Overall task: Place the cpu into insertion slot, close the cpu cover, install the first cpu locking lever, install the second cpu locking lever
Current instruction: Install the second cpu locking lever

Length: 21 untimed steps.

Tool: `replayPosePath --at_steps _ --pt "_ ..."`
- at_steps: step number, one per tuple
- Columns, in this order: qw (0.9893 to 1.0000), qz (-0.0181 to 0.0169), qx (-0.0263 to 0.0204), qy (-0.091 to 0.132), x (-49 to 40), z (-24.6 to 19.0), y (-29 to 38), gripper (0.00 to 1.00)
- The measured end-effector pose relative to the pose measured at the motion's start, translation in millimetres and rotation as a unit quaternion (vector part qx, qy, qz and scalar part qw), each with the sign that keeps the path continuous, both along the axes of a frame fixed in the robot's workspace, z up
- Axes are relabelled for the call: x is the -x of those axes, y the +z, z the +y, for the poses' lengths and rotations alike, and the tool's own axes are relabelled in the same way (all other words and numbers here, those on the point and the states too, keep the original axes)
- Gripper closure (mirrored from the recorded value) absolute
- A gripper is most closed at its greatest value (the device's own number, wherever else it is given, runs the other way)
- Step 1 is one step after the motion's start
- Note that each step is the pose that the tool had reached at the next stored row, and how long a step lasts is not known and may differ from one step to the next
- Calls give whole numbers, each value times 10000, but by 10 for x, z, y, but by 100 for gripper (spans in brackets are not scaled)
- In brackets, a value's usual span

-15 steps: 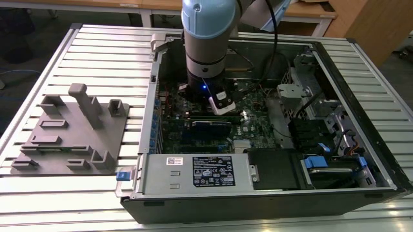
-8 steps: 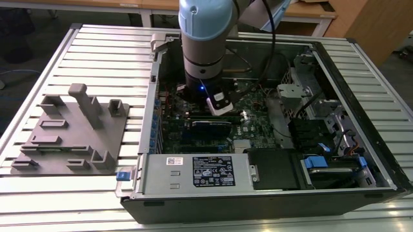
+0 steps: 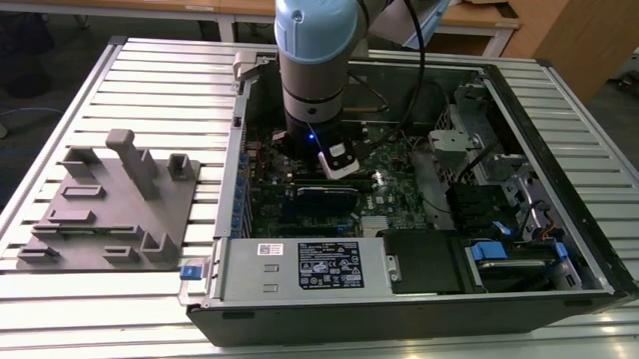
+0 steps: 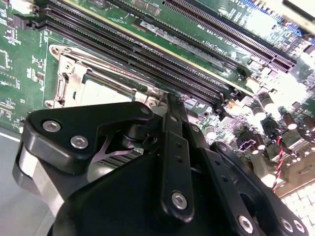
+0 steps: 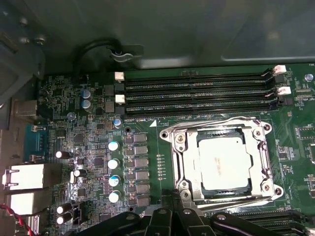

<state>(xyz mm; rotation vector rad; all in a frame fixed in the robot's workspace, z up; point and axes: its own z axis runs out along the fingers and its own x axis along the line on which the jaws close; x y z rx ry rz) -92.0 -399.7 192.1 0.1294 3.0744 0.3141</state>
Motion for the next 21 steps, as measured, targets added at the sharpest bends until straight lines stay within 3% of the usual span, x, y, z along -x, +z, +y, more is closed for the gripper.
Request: replayPosePath --at_steps 6,15,21 --pt "10000 0 0 -1 -1 0 110 90" --pt "10000 0 0 0 -2 0 205 90" --pt "10000 0 0 0 -2 0 217 90"
